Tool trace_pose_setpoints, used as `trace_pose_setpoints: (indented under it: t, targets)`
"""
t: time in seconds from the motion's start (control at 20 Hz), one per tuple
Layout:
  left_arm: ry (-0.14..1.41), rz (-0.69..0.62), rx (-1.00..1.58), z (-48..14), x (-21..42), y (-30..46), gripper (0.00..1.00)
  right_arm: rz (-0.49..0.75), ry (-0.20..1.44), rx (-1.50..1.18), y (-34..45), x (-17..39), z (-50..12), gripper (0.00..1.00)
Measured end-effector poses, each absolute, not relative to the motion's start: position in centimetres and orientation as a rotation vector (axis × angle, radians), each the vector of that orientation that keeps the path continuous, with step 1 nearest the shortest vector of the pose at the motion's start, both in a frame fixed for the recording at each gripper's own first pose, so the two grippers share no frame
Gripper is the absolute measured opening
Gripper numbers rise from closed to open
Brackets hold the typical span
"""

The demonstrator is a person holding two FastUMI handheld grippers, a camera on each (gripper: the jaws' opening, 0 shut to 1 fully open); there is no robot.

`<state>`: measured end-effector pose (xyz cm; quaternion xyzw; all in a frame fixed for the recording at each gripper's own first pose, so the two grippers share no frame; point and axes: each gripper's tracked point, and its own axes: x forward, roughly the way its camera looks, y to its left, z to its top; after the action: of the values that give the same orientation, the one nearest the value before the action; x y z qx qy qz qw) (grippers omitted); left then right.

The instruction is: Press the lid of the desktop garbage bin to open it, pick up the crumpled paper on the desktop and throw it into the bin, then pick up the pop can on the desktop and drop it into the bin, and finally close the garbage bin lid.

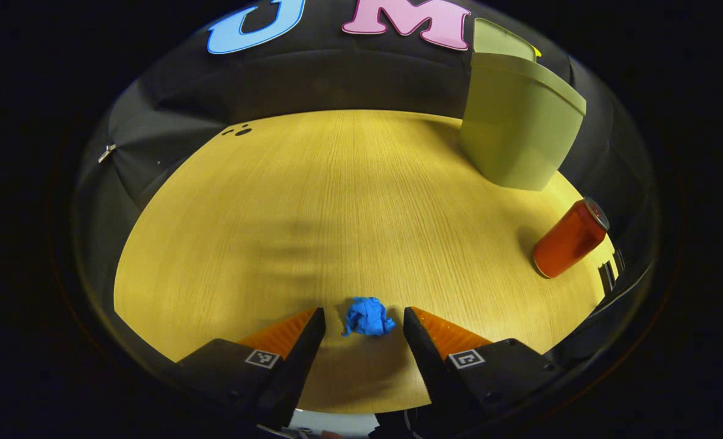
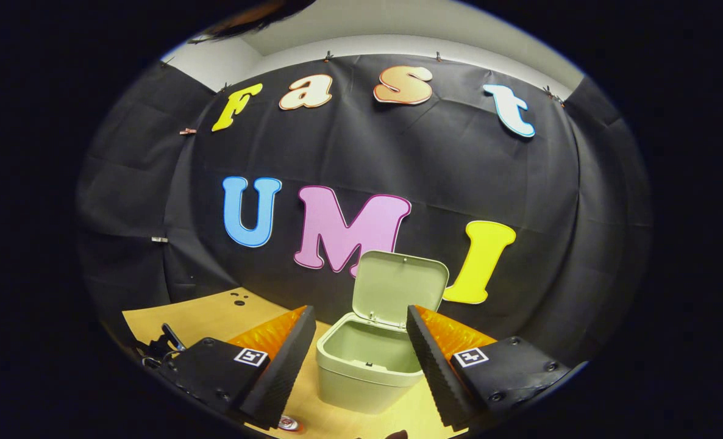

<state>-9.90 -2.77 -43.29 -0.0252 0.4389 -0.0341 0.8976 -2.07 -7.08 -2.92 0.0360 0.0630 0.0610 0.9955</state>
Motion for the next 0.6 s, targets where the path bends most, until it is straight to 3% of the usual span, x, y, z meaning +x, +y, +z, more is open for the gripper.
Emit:
trace_pose_setpoints:
  t: [0.15,0.3,0.35,0.5,0.6]
  targets:
    - [0.906,-0.069,-0.031,-43.4,-9.6,-2.6,0.71,0.162,0.119,0.114,-6.1,-2.2,-2.6,0.94]
    - [0.902,-0.073,-0.014,-43.6,-9.0,-2.5,0.64,0.181,0.120,0.148,-5.7,-2.2,-2.7,0.94]
    - [0.901,-0.068,-0.004,-43.6,-8.9,-2.3,0.53,0.182,0.123,0.148,-5.7,-2.1,-2.8,0.94]
    - [0.882,-0.065,0.008,-43.1,-8.8,-2.1,0.40,0.185,0.130,0.137,-5.6,-1.9,-3.2,0.94]
    - [0.862,-0.068,0.011,-42.4,-8.4,-2.1,0.39,0.187,0.134,0.125,-5.5,-1.9,-3.4,0.94]
